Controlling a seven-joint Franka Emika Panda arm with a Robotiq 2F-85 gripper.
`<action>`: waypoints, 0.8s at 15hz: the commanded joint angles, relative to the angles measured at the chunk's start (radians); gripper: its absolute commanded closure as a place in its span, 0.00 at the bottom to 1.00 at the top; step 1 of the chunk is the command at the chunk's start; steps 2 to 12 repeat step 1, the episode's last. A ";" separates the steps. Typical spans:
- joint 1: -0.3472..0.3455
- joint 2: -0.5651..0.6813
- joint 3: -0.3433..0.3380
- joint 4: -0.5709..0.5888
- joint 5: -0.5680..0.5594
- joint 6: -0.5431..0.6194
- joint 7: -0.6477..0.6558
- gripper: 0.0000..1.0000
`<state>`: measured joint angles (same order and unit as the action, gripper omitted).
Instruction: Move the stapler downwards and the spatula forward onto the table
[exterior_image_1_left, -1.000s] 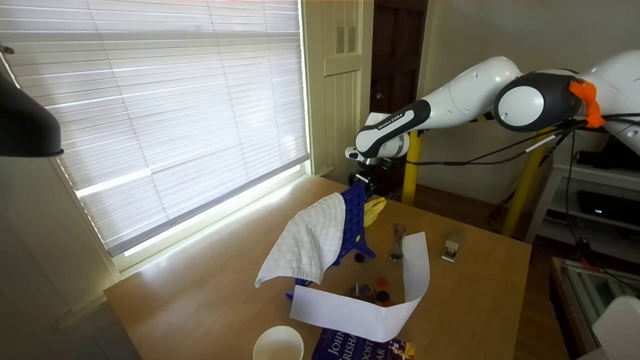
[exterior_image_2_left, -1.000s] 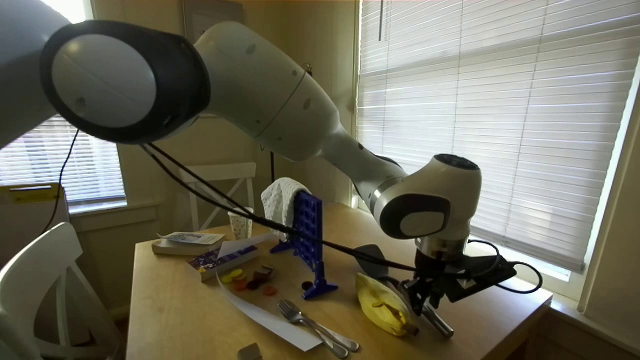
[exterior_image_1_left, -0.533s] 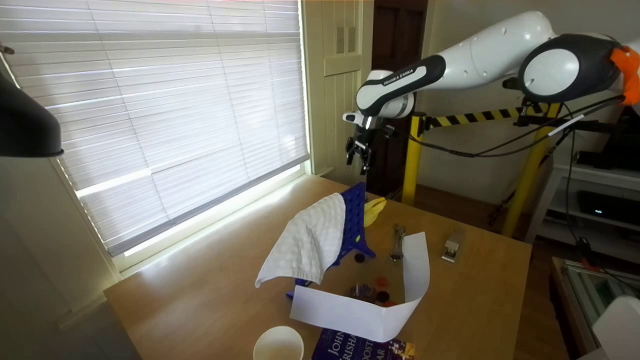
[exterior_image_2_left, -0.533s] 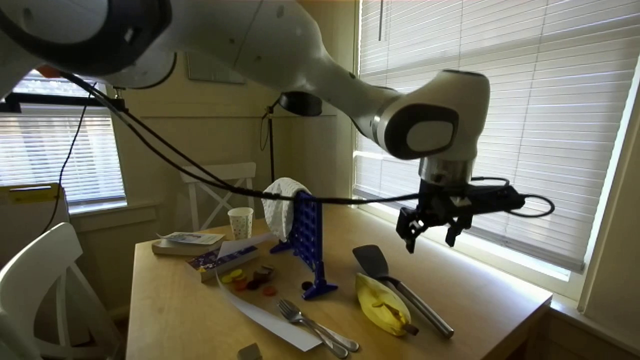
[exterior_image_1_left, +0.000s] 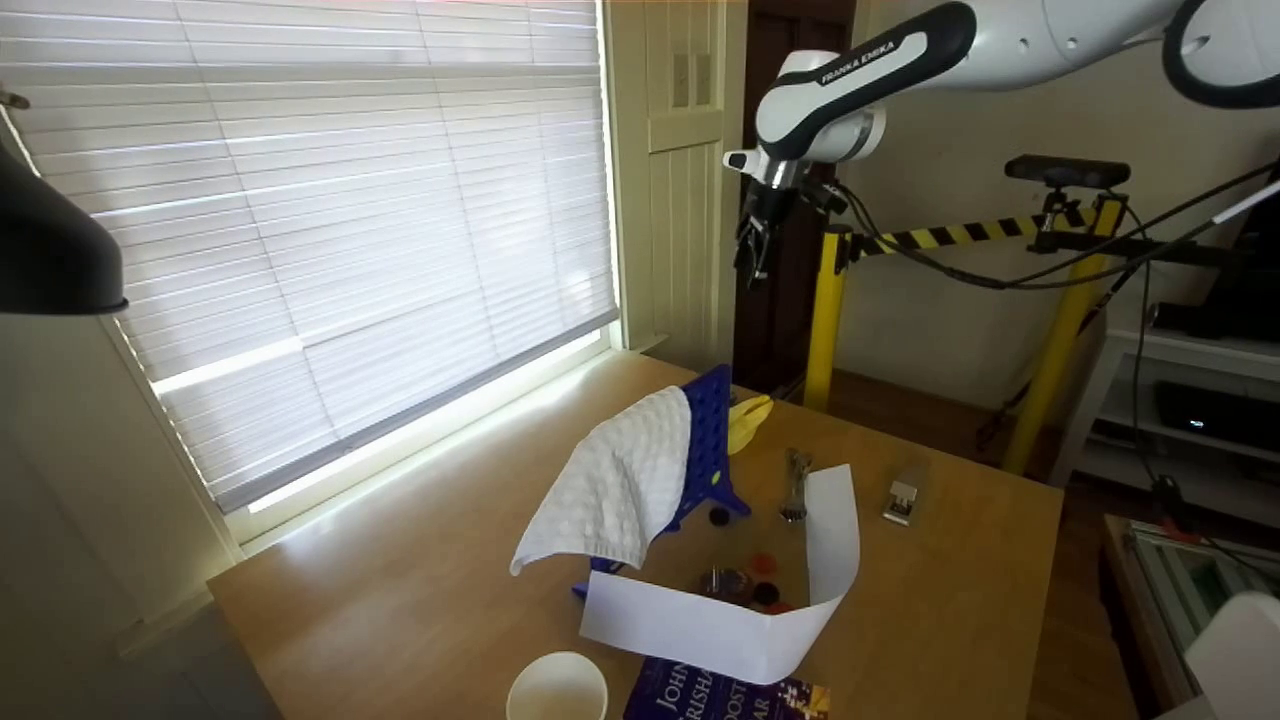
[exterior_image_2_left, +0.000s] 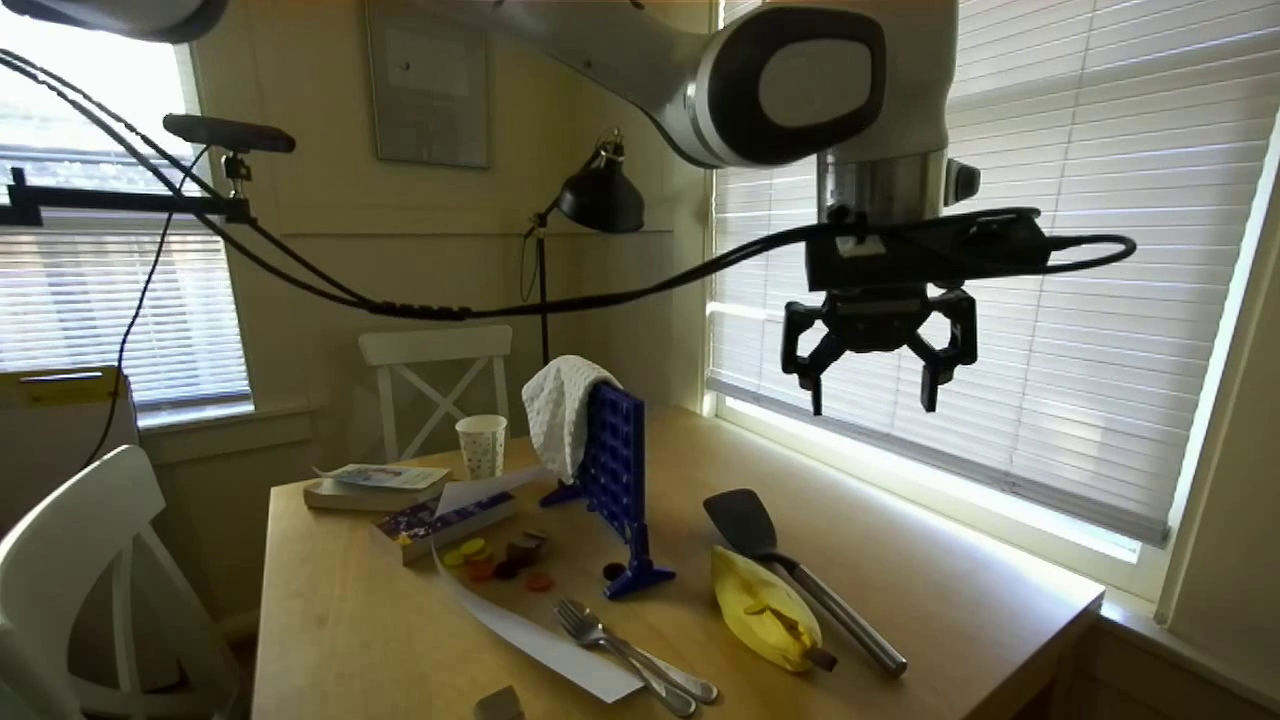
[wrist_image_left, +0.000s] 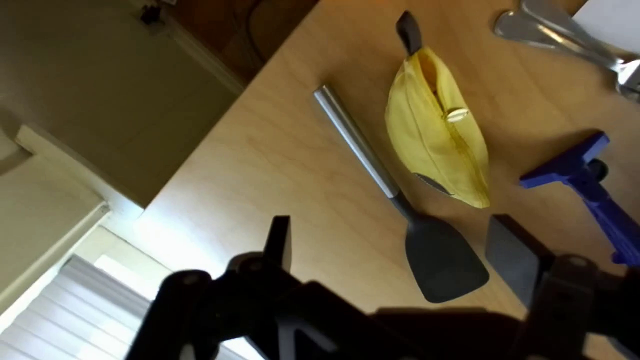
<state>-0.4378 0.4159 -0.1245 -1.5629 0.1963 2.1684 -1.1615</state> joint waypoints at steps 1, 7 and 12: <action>0.002 -0.019 -0.011 -0.023 0.001 -0.005 0.006 0.00; 0.002 -0.019 -0.011 -0.023 0.001 -0.005 0.006 0.00; 0.002 -0.019 -0.011 -0.023 0.001 -0.005 0.006 0.00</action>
